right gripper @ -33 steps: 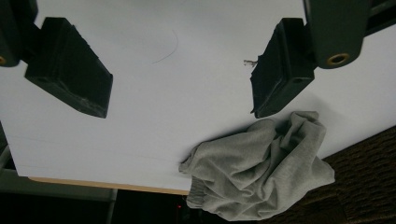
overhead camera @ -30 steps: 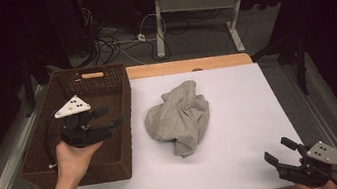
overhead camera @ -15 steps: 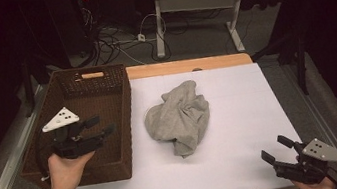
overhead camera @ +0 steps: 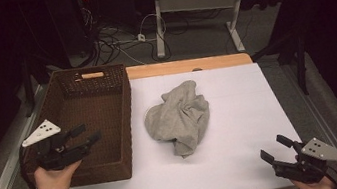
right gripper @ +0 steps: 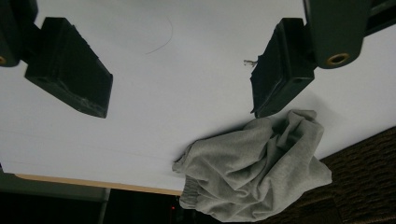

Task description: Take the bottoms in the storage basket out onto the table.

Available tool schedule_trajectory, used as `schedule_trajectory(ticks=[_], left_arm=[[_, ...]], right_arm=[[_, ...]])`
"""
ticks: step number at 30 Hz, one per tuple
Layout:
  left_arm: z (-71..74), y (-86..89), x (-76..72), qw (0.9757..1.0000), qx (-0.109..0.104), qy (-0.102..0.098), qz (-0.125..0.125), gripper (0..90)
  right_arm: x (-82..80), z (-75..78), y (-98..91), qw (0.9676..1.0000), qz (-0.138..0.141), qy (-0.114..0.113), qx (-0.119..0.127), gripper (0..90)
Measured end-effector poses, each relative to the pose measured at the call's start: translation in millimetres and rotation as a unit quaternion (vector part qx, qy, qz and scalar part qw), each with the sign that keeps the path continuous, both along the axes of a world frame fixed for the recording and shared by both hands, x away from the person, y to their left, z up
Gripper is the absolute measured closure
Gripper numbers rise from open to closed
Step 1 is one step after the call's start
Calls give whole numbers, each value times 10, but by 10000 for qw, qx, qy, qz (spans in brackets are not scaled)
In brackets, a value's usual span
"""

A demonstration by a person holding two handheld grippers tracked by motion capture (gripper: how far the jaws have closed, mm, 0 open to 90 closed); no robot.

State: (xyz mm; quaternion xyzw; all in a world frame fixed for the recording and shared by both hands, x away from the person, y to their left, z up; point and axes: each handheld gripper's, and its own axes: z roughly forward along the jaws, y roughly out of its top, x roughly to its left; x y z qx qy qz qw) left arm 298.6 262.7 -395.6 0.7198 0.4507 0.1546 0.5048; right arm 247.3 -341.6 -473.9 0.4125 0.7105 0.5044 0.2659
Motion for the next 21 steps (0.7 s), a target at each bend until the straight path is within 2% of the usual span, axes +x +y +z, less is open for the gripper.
schedule_trajectory(ticks=[6,18,21], left_arm=[[-51,79,-72,9999,-98,-3,109,337],[-148,135,-178,9996,-19,-76,266,323],[-182,166,-216,9995,-59,-81,311,323]], right_arm=[[-2,1,4,10000,10,-4,-7,215],[-3,0,3,10000,17,-17,-21,215],[-6,3,1,10000,-7,-13,1,215]])
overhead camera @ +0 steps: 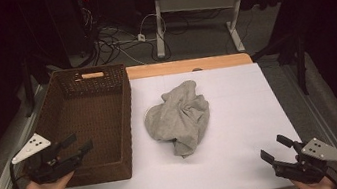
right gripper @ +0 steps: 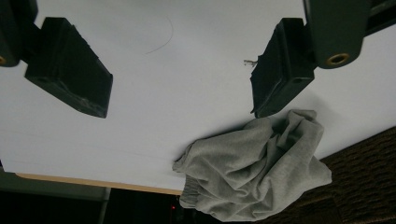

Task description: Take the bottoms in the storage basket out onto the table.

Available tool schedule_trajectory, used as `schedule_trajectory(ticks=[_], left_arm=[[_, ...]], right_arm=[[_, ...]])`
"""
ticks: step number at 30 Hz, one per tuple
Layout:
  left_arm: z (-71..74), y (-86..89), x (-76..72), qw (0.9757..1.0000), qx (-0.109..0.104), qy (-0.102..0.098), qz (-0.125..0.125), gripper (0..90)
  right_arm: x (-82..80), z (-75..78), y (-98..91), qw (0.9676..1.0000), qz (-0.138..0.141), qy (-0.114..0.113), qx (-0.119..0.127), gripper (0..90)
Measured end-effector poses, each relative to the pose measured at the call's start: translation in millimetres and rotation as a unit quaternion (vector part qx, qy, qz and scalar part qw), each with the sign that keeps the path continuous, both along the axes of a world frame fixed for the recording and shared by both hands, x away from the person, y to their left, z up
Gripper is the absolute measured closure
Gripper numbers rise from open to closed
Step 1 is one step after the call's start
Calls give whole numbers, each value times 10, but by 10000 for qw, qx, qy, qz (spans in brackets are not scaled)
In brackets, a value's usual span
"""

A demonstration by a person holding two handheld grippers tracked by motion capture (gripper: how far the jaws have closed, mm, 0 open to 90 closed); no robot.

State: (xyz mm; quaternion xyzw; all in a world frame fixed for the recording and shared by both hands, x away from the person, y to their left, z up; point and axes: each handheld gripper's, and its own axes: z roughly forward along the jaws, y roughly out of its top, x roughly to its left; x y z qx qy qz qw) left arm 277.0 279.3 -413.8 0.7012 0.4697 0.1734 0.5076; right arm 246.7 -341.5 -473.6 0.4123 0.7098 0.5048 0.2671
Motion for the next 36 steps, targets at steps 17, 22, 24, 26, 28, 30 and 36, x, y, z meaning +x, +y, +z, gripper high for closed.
schedule_trajectory(ticks=[17,22,24,26,28,30,36], left_arm=[[-146,42,-147,9999,-57,-49,141,323],[-184,67,-174,9998,-53,-27,201,323],[-197,75,-186,9998,-17,-22,222,323],[-214,81,-200,9997,-7,-31,240,322],[-233,87,-212,9996,-17,-49,268,322],[-249,93,-218,9996,-26,-45,286,322],[-293,88,-242,9993,-29,-93,372,322]], right_arm=[[-2,0,3,10000,-1,-9,-23,215],[-5,1,-1,10000,-21,-6,-16,215],[-5,0,-1,10000,-19,-7,-16,215],[-6,1,-2,10000,-16,-14,-13,215],[-7,1,-2,10000,-14,-16,-13,215],[-9,3,-1,10000,-12,-29,-14,215],[-7,2,-2,10000,-9,-21,-9,215]])
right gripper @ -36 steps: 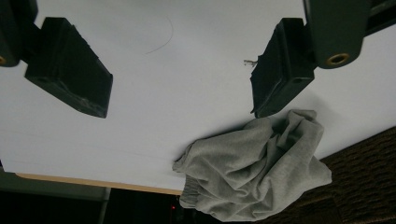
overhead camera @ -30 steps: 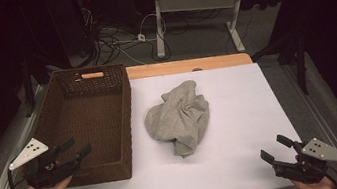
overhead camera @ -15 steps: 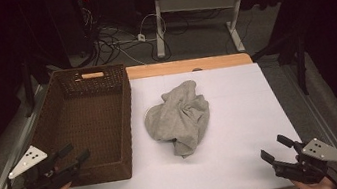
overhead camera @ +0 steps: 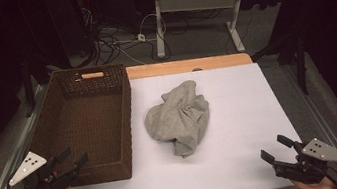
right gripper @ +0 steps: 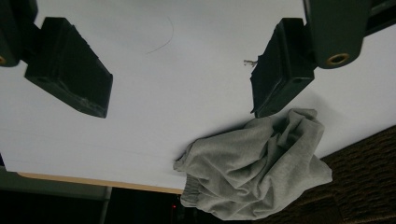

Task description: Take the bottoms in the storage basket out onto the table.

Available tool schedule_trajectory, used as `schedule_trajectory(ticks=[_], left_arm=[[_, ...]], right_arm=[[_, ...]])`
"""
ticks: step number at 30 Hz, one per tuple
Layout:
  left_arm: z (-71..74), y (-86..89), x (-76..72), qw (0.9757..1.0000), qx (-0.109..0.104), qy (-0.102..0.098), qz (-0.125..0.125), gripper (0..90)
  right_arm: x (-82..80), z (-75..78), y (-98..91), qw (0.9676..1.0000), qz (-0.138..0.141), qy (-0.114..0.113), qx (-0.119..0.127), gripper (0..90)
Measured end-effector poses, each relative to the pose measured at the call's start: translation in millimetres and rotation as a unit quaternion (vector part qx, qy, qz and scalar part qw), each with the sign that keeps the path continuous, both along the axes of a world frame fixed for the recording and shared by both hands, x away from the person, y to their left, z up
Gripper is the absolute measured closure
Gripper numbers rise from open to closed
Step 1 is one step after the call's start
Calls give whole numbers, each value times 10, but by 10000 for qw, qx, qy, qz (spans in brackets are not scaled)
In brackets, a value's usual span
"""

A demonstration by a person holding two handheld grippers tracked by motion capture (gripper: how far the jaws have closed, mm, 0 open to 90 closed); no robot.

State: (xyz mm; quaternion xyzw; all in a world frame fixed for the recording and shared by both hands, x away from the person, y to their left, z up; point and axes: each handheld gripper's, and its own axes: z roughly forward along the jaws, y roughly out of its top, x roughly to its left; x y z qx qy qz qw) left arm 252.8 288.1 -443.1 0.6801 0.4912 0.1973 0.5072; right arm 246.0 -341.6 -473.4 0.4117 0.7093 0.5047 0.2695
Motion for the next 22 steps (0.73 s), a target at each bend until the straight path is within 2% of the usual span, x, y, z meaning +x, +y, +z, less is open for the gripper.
schedule_trajectory(ticks=[5,15,22], left_arm=[[-38,-4,-26,10000,26,-31,35,322],[-91,13,-40,9999,-124,-41,58,319],[-104,1,-37,9999,-116,-30,38,319]], right_arm=[[-5,1,0,10000,-5,2,9,215],[-4,1,0,10000,6,-5,11,215],[-4,1,1,10000,8,-2,11,215]])
